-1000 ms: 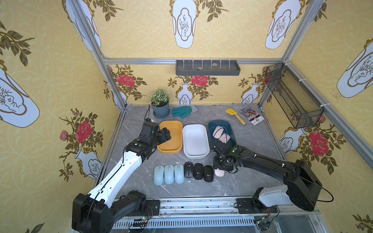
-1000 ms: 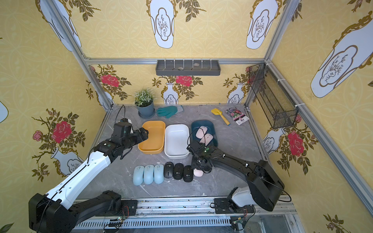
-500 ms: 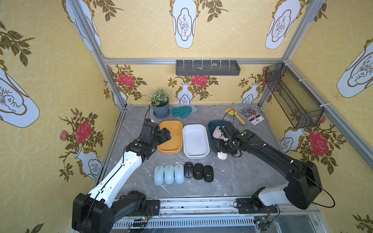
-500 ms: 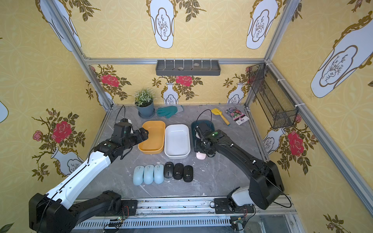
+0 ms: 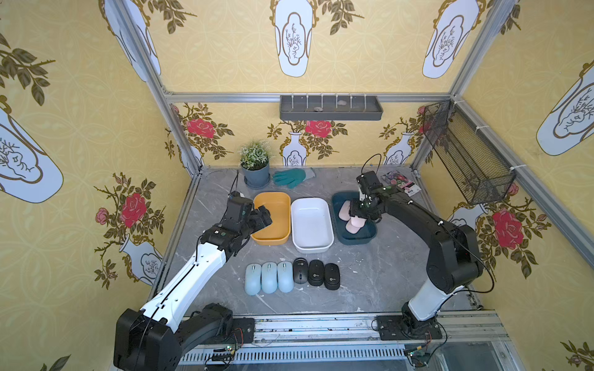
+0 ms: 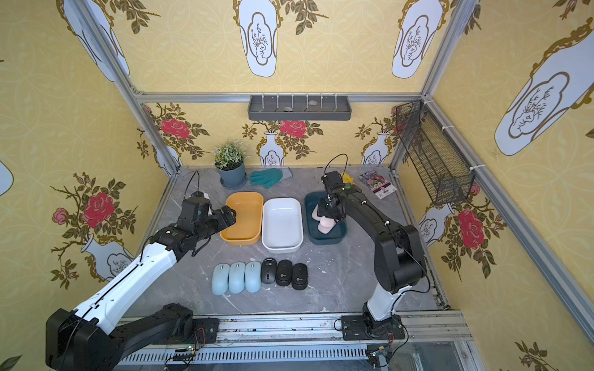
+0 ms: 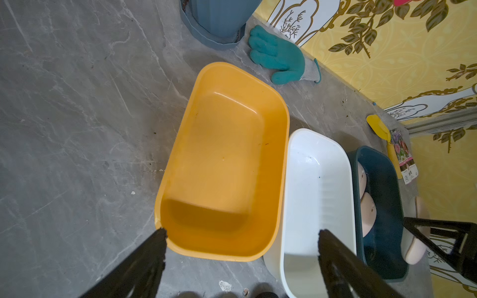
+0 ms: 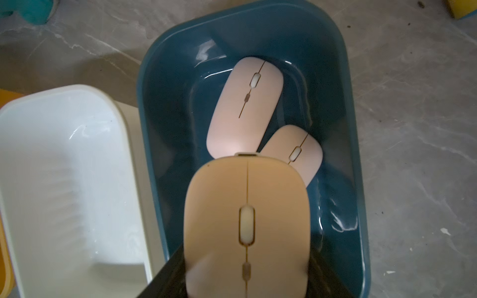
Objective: Place the mice by color into the storage box
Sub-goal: Place the mouse in the storage box.
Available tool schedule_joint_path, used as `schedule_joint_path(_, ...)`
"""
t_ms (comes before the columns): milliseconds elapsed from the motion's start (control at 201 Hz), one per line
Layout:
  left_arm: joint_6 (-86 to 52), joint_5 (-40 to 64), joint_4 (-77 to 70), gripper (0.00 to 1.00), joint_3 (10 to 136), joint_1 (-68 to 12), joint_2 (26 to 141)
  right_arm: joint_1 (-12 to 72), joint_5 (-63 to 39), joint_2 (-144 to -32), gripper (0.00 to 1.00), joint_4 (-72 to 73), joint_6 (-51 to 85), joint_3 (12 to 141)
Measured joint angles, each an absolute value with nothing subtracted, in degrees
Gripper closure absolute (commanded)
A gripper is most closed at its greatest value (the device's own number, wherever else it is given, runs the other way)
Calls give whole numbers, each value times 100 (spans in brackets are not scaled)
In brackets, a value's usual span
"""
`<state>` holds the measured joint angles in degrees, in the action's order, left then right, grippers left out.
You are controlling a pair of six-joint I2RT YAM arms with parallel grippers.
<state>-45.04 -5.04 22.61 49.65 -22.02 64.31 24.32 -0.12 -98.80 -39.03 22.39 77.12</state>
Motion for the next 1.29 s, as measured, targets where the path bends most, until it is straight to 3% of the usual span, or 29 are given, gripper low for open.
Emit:
schedule_joint_path(597, -4504, -519, 2058, 7, 4923, -2202, 6650, 2370, -239, -11054, 44, -3417, 2185, 8149)
schedule_joint_path(1095, -4504, -539, 2058, 7, 4939, -2198, 6670, 2379, -327, -11336, 42, -3227, 2185, 8171)
schedule_joint_path(1195, -4504, -545, 2067, 7, 4956, -2198, 6659, 2392, -375, -11380, 40, -3177, 2187, 8191)
schedule_joint_path(1294, -4501, -556, 2062, 7, 4978, -2196, 6628, 2390, -375, -11443, 32, -3159, 2185, 8267)
